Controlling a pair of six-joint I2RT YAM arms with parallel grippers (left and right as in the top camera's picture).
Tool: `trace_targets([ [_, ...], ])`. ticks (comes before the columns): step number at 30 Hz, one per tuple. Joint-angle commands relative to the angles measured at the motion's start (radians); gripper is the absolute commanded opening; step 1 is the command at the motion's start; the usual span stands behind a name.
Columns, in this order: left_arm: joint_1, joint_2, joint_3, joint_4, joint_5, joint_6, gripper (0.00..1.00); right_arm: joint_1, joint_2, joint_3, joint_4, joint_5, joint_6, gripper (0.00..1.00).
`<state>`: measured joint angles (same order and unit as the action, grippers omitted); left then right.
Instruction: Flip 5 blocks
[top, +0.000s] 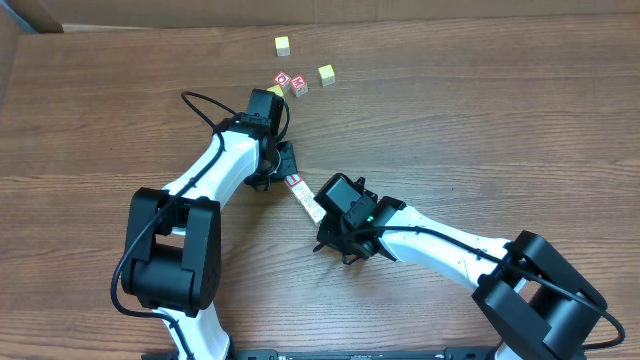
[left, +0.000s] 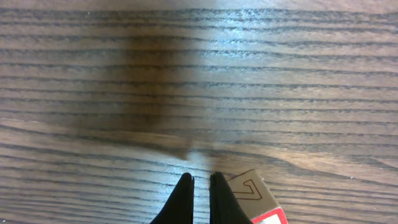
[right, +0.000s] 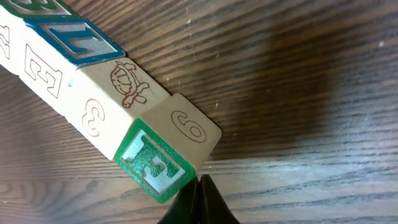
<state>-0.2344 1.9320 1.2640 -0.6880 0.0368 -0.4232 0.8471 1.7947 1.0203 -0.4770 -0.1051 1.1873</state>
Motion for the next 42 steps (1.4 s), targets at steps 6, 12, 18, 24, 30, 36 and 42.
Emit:
trace_targets([
  [6,-0.060,-0.006,-0.006,0.003,0.087,0.012,0.04,0.021,0.000,0.014,0.043,0.018,0.154,0.04],
  [12,-0.063,-0.006,-0.006,0.021,0.087,0.011,0.04,0.047,0.000,0.014,0.058,0.049,0.157,0.04],
  [18,-0.063,-0.006,-0.006,0.033,0.087,0.011,0.04,0.066,0.000,0.014,0.089,0.063,0.156,0.04],
  [24,-0.063,-0.006,-0.006,0.040,0.087,0.011,0.04,0.087,0.001,0.014,0.106,0.063,0.156,0.04],
  [30,-0.063,-0.006,-0.006,0.042,0.087,0.011,0.04,0.105,0.002,0.014,0.106,0.078,0.157,0.04],
  [36,-0.063,-0.006,-0.006,0.042,0.086,0.011,0.04,0.118,0.002,0.014,0.106,0.078,0.156,0.05],
  [42,-0.063,-0.006,-0.006,0.041,0.085,0.012,0.04,0.118,0.002,0.014,0.095,0.077,0.156,0.10],
])
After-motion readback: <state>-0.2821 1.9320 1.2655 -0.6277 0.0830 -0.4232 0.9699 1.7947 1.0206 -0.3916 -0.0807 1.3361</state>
